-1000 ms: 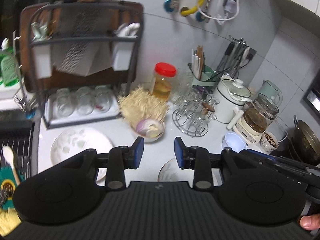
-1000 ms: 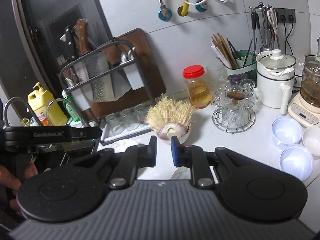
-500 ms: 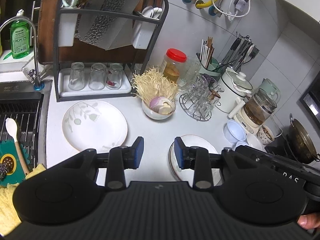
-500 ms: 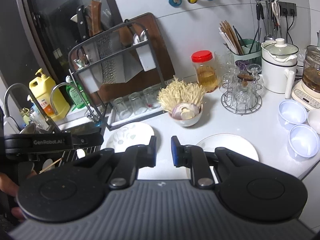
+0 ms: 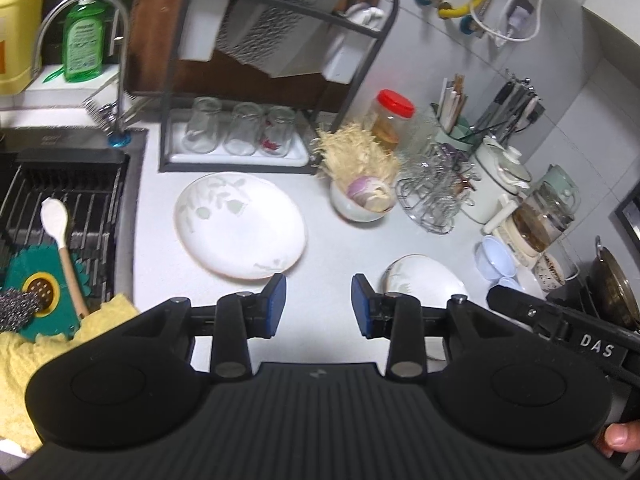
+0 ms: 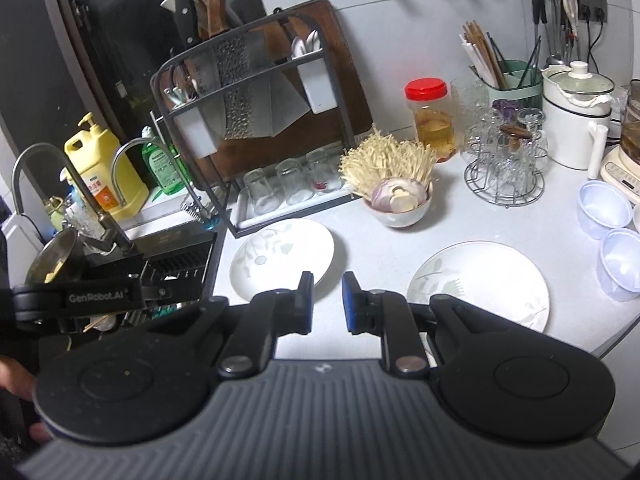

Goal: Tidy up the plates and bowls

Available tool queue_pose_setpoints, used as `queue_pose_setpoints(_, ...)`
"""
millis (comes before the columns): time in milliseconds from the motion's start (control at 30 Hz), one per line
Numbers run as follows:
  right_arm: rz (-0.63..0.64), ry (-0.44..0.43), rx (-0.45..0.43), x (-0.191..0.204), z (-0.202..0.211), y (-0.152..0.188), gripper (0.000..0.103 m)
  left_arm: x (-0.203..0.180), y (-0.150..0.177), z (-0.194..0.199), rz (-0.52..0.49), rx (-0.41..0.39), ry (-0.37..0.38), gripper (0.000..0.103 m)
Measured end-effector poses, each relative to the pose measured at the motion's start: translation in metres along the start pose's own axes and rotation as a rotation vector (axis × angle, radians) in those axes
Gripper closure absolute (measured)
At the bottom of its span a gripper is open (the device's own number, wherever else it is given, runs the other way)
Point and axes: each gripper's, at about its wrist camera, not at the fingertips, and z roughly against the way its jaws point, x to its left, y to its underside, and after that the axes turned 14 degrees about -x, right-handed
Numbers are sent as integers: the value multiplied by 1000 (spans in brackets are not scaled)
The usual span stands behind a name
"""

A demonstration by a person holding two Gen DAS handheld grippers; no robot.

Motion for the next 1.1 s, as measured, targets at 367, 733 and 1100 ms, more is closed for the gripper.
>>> queue_pose_setpoints(367, -13, -42, 95, -2, -30, 8, 44, 34, 9, -24, 68, 40, -122, 50)
queue_pose_setpoints(733, -4, -108, 230, -10, -125, 18, 44, 66, 15, -84, 89, 55, -257, 48)
queue_pose_setpoints(1100, -10, -114, 268, -33, -228, 28, 45, 94, 23, -148, 114, 63, -317, 47)
